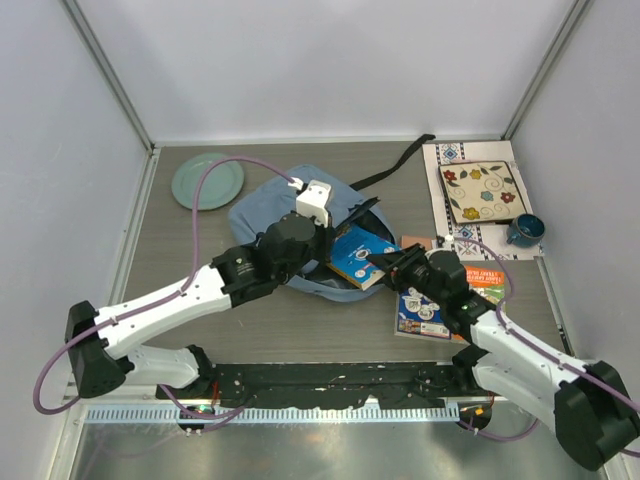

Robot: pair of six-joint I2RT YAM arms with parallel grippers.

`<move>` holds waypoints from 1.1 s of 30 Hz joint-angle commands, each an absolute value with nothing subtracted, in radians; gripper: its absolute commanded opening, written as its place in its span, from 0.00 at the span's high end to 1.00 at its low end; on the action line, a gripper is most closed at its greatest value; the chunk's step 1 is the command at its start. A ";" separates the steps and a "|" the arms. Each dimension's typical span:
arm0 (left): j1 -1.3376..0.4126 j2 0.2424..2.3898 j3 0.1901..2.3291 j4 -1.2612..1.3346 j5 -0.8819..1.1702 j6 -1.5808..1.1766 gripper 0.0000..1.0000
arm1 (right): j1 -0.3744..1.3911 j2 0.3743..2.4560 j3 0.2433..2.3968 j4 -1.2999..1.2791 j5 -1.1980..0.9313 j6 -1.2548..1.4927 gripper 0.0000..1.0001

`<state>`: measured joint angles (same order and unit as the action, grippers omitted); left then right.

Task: Pack the student bag
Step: Place the book in the student bag.

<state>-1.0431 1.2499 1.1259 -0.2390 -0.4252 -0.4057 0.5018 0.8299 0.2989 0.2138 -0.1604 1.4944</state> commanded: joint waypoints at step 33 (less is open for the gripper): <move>-1.063 1.017 0.881 0.265 -0.241 -0.267 1.00 | 0.627 1.662 0.551 1.218 -0.192 1.476 0.99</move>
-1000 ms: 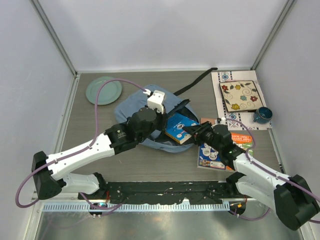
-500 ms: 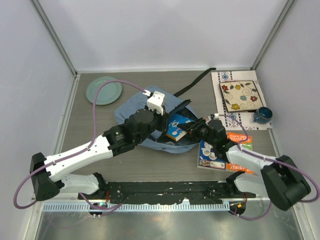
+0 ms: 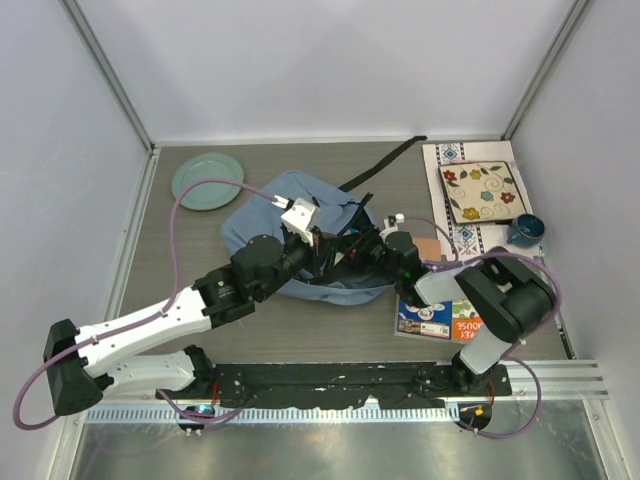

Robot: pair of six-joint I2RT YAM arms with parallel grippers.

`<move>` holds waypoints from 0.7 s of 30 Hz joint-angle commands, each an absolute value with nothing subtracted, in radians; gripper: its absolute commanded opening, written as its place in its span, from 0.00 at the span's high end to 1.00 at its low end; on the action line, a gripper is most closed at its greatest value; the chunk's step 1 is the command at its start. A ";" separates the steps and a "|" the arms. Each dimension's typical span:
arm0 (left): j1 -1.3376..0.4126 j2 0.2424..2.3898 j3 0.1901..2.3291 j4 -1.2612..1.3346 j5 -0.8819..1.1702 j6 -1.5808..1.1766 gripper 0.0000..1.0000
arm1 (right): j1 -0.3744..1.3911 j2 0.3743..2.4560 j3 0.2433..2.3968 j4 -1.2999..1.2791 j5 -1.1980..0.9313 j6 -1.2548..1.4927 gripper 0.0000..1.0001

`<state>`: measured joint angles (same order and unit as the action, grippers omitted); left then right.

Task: Pack the student bag
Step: Place the book in the student bag.

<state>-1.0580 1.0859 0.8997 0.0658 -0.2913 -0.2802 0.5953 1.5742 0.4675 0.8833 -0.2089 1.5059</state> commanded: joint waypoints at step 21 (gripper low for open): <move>-1.063 0.815 0.720 0.124 -0.413 -0.295 1.00 | 0.646 1.496 0.762 0.207 -0.043 0.867 0.16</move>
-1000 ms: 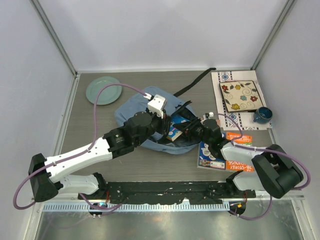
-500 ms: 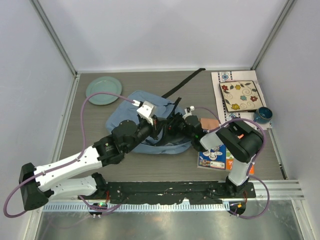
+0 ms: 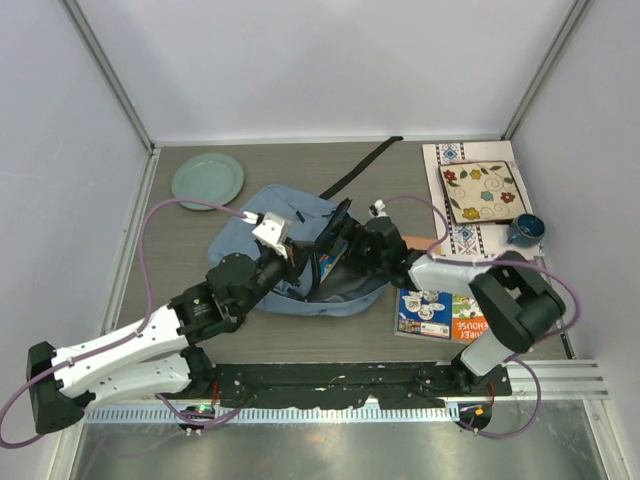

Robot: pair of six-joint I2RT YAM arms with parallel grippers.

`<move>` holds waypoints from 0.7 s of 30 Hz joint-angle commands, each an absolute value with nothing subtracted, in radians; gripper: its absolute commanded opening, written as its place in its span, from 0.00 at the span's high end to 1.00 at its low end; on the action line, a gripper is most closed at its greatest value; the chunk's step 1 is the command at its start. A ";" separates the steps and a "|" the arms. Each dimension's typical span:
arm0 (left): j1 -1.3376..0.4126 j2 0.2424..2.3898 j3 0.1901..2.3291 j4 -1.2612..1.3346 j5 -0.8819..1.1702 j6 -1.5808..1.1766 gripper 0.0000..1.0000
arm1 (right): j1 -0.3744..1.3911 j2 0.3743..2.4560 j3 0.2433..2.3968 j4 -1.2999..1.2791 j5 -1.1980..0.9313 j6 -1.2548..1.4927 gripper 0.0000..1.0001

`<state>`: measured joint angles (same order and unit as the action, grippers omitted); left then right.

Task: Pack the student bag
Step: Place the book in the student bag.

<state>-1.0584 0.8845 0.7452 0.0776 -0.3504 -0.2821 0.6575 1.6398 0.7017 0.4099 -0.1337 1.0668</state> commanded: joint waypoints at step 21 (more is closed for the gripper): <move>-1.063 0.667 0.681 -0.213 -0.764 -0.334 1.00 | 0.595 1.287 0.672 -0.029 0.077 0.767 0.19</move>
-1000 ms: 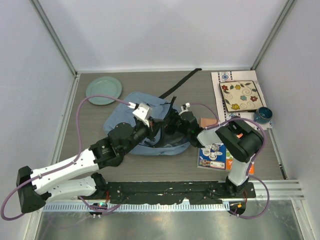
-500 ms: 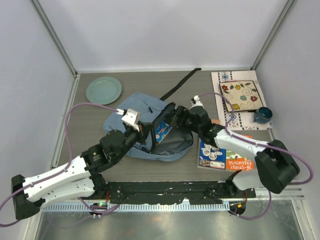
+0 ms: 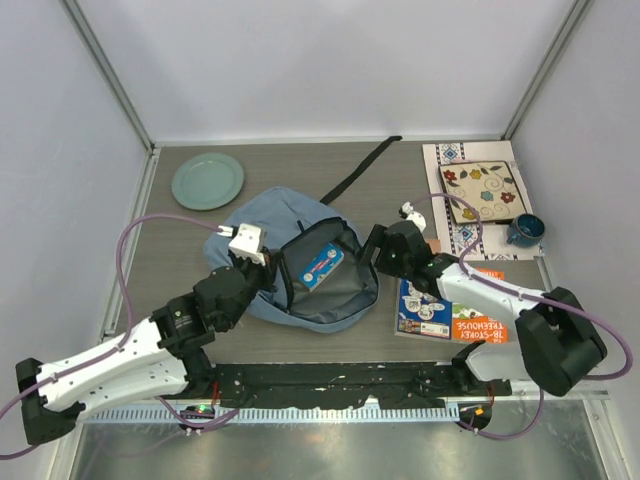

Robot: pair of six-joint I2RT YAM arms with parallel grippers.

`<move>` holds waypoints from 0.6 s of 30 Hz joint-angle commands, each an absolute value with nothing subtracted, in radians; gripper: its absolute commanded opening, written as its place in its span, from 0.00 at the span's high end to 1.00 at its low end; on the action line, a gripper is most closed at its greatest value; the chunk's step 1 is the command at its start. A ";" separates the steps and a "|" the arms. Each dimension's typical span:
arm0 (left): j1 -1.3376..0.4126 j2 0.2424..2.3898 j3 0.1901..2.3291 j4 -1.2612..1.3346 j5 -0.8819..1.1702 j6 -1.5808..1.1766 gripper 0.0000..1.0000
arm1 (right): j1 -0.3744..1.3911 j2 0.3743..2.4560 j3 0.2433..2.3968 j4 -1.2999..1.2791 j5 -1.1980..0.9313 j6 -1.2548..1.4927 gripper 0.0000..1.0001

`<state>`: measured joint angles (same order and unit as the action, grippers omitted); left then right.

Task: Pack the student bag
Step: Place the book in the student bag, then pick up the book from the center of the board.

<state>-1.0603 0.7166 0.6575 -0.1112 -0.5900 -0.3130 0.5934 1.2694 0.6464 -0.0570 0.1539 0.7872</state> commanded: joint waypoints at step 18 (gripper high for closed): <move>-1.063 0.891 0.880 -0.321 -0.364 -0.584 0.29 | 0.267 0.917 0.571 -0.489 0.304 0.698 0.00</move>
